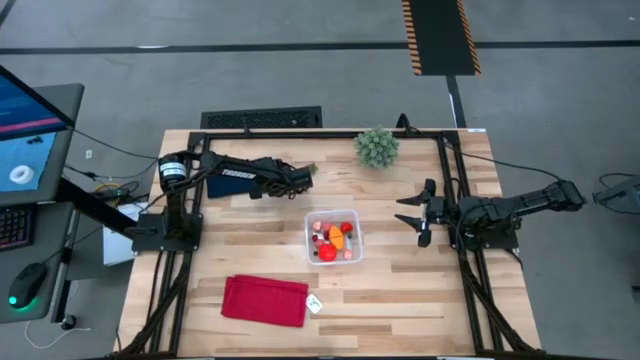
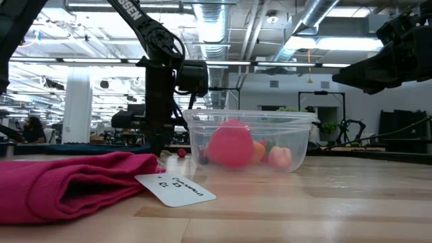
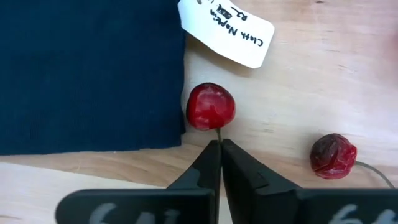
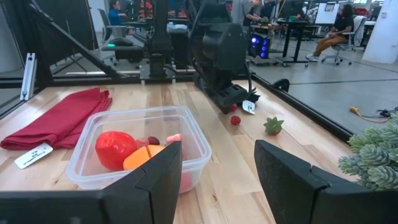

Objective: Pick and placing Produce into tupperware
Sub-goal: Put the red cherry into the transparent bin

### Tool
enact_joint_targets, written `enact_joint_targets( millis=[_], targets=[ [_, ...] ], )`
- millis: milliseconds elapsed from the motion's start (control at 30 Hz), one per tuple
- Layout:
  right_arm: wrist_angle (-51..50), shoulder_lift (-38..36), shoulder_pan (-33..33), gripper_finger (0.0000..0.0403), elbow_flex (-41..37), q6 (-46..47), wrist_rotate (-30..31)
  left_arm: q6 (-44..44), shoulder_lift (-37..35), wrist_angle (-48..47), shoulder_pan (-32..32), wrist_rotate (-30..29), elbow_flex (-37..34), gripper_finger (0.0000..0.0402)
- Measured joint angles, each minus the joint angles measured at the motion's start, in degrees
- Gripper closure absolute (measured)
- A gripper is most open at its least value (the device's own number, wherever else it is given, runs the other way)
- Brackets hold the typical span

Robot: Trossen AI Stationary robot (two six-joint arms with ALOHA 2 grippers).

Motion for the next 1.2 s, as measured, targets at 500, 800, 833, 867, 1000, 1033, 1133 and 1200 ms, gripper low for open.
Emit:
enact_joint_targets(
  millis=[500,800,833,867,1000,1033,1133,1200],
  targets=[
    [0.0,0.0,0.0,0.0179,0.0,0.0,0.0,1.6,-4.7,-0.4,-2.8,2.3,-0.1,0.0401],
    [0.0,0.0,0.0,0.0179,0.0,0.0,0.0,10.0,-13.0,-1.7,-8.7,3.9,0.0,0.0401],
    [0.0,0.0,0.0,0.0179,0.0,0.0,0.0,11.5,-13.8,-1.6,-9.6,4.0,0.0,0.0401],
    [0.0,0.0,0.0,0.0179,0.0,0.0,0.0,13.3,-14.5,-1.6,-10.5,4.3,0.0,0.0401],
    [0.0,0.0,0.0,0.0179,0.0,0.0,0.0,21.2,-16.8,0.0,-14.8,6.3,0.0,0.0401],
    [0.0,0.0,0.0,0.0179,0.0,0.0,0.0,22.5,-17.1,0.5,-16.0,6.5,0.0,0.0401],
    [0.0,0.0,0.0,0.0179,0.0,0.0,0.0,24.1,-17.3,2.6,-19.0,6.4,0.0,0.0401],
    [0.0,0.0,0.0,0.0179,0.0,0.0,0.0,24.1,-17.6,3.6,-20.4,6.5,0.0,0.0401]
  ],
)
